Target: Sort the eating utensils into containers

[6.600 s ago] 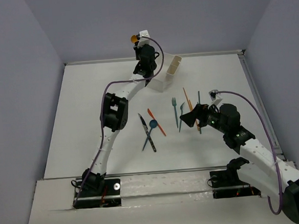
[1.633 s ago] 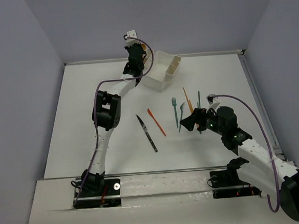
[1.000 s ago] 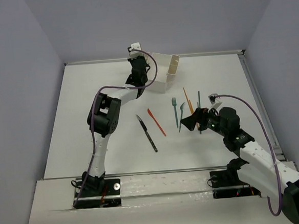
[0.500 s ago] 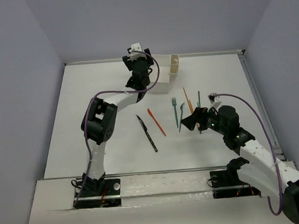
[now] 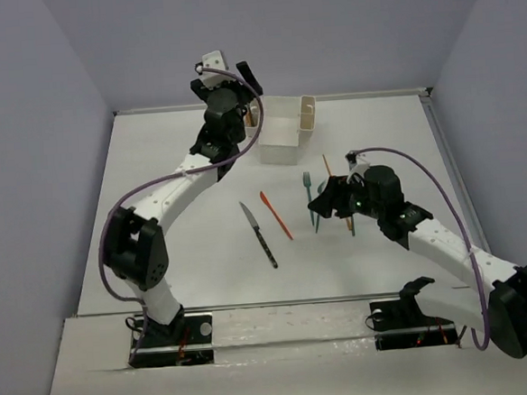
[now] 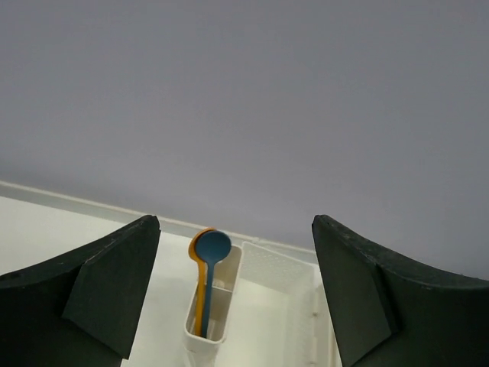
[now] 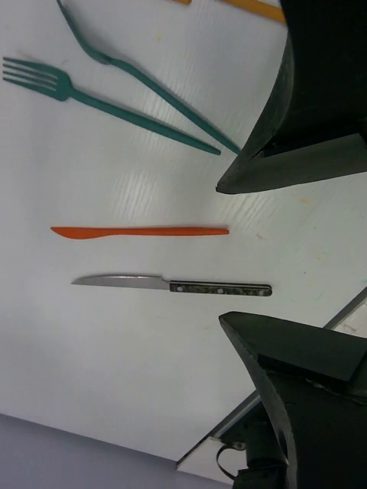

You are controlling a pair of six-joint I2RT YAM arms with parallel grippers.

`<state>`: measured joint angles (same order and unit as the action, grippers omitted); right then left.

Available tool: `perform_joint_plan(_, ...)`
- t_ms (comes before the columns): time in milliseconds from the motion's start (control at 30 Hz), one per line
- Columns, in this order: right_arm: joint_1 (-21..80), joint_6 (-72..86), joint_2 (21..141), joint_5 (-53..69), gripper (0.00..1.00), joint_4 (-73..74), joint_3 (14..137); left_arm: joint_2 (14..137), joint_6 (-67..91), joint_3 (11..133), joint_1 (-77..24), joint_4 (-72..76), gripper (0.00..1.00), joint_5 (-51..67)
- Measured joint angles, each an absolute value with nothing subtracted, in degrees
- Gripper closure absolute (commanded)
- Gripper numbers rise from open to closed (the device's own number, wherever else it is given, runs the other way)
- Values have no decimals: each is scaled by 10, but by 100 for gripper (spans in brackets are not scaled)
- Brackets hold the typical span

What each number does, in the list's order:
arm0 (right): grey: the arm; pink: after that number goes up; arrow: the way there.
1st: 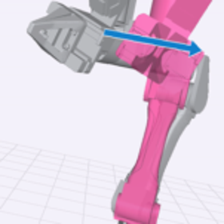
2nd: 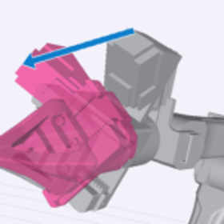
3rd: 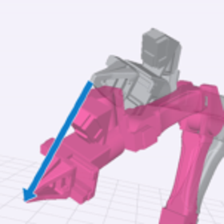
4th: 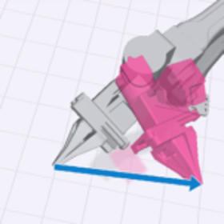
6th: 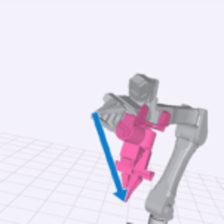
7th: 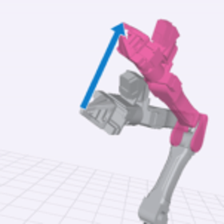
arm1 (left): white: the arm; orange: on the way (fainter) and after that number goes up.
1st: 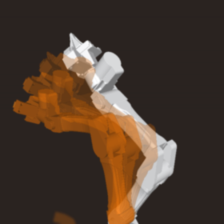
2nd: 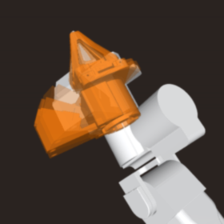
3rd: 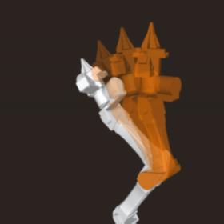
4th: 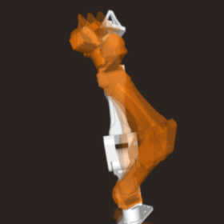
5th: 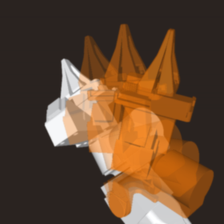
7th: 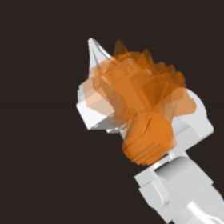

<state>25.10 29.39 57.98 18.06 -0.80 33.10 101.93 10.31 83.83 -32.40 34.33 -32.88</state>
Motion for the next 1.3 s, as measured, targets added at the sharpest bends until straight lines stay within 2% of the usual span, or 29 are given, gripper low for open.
perform_joint_plan(133, 308, 280, 629, 166, 31, 13, 377, 891, 160, 819, -326, 254, 26, -275)
perform_joint_plan(233, 334, 273, 639, 155, 32, 22, 396, 777, 208, 730, -327, 218, 33, -241)
perform_joint_plan(333, 359, 262, 657, 136, 37, 43, 424, 694, 243, 635, -326, 183, 33, -224)
perform_joint_plan(433, 388, 251, 700, 110, 37, 76, 466, 631, 279, 542, -325, 117, 33, -211)
perform_joint_plan(500, 413, 241, 741, 88, 37, 103, 504, 608, 291, 502, -321, 63, 30, -204)
perform_joint_plan(633, 465, 227, 829, 31, 28, 154, 577, 546, 290, 478, -320, -35, 21, -196)
perform_joint_plan(733, 490, 223, 876, 6, 27, 173, 608, 479, 276, 481, -320, -64, 13, -195)
perform_joint_plan(900, 523, 223, 981, -29, 27, 215, 682, 413, 247, 489, -320, -92, 7, -196)
perform_joint_plan(1133, 542, 229, 1094, -48, 37, 255, 763, 338, 212, 482, -320, -110, 3, -214)
perform_joint_plan(1233, 550, 233, 1133, -57, 43, 274, 796, 315, 201, 473, -318, -105, 3, -217)
perform_joint_plan(1300, 557, 239, 1155, -65, 52, 289, 821, 311, 194, 467, -318, -101, 3, -216)
